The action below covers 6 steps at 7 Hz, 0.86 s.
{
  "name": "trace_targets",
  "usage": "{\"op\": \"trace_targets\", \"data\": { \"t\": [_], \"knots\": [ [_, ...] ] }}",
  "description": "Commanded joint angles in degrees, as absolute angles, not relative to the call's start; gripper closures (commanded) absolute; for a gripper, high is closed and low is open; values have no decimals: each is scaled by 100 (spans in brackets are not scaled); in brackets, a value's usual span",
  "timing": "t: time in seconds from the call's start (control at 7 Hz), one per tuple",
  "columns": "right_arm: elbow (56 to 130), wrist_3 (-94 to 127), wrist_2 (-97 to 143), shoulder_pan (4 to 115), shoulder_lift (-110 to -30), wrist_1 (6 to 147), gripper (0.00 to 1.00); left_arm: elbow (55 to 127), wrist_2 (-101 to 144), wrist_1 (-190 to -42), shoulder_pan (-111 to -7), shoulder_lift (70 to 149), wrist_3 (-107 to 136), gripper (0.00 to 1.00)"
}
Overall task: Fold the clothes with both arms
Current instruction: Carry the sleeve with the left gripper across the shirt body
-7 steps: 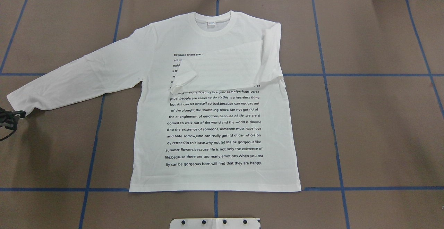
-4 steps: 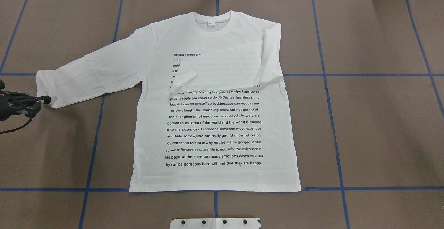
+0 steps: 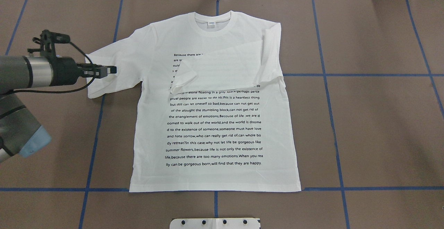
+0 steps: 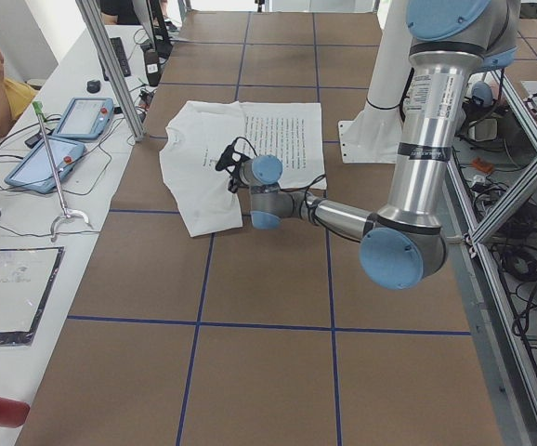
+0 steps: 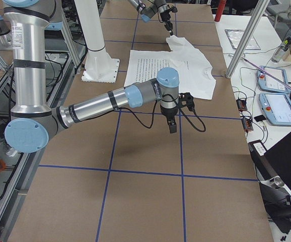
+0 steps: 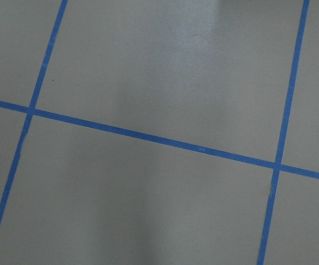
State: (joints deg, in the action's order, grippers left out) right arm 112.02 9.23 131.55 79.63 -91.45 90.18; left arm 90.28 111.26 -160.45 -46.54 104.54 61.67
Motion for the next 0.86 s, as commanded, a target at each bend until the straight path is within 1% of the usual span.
{"op": "trace_targets", "data": {
  "t": [0.0,0.29,0.57,0.71],
  "knots": [
    [11188,923,13157,7963,-9158,9018,0,9236,11198,-14937,-4257,11719,7517,100],
    [11189,932,13157,7963,-9158,9009,0,9264,11162,-14356,-4044,12547,8206,100],
    [11197,949,13149,7963,-9132,9009,0,9177,10585,-14221,-3475,12945,8244,100],
    [11189,949,13148,7963,-9123,9009,0,9141,10521,-14221,-3359,12972,8235,100]
  ]
}}
